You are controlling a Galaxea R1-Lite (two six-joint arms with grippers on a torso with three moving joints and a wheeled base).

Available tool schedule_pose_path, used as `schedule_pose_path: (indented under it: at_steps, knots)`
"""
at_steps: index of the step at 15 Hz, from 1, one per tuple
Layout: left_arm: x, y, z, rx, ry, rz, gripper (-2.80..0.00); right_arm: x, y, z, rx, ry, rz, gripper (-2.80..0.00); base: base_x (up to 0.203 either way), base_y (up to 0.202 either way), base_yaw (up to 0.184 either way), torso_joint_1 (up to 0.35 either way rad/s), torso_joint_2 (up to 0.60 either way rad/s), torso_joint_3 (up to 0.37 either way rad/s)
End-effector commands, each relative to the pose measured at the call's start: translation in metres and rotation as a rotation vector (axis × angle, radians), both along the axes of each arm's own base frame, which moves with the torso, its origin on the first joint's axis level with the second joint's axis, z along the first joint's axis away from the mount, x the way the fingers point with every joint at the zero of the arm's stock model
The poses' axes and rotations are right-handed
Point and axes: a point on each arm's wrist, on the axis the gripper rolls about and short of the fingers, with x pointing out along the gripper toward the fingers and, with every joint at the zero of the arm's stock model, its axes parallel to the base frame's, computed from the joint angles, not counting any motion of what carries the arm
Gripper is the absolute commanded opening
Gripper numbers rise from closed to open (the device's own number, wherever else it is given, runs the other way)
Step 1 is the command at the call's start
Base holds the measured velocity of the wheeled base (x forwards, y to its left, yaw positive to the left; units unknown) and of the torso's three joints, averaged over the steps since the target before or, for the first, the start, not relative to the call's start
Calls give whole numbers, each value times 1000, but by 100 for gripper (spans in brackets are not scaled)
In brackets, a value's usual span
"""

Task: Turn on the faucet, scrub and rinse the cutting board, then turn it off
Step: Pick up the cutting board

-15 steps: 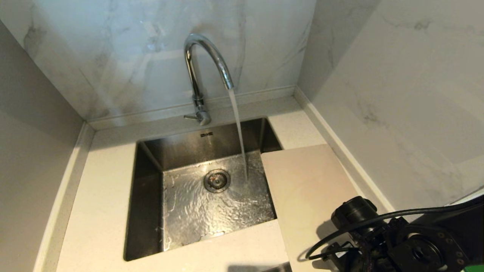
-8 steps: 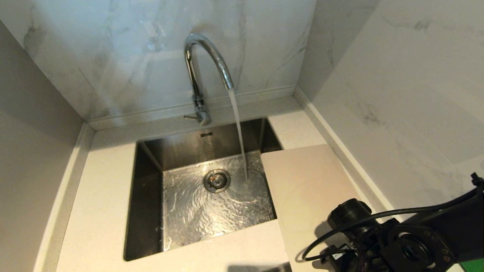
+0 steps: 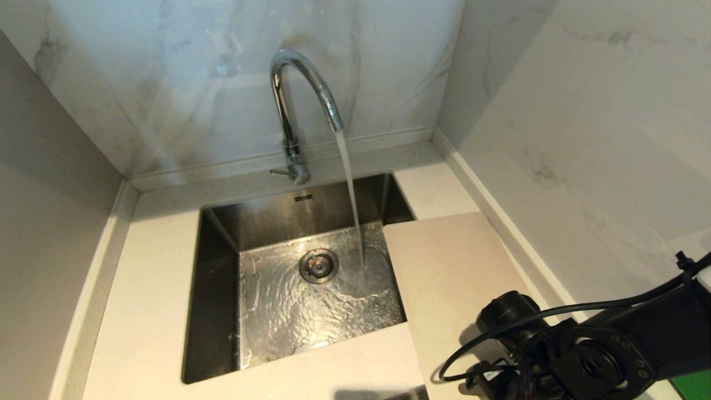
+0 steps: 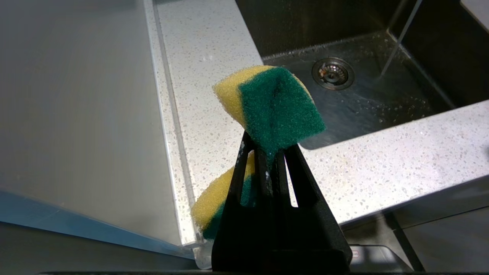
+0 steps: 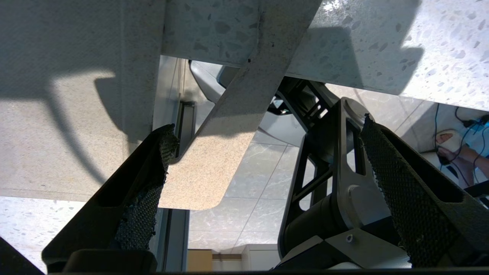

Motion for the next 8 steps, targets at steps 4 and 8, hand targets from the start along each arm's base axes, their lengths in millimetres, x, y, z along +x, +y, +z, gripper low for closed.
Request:
schedule_pose_path:
  at_steps: [4,8]
  knots:
    - [0,0,0,0,0,1,-280,2,1,-7,-2,28,-7,0,0,0,0,0,0,0]
    - [0,0,0,0,-1,1,-280,5,2,-8,13,-5,-21,0,0,0,0,0,0,0]
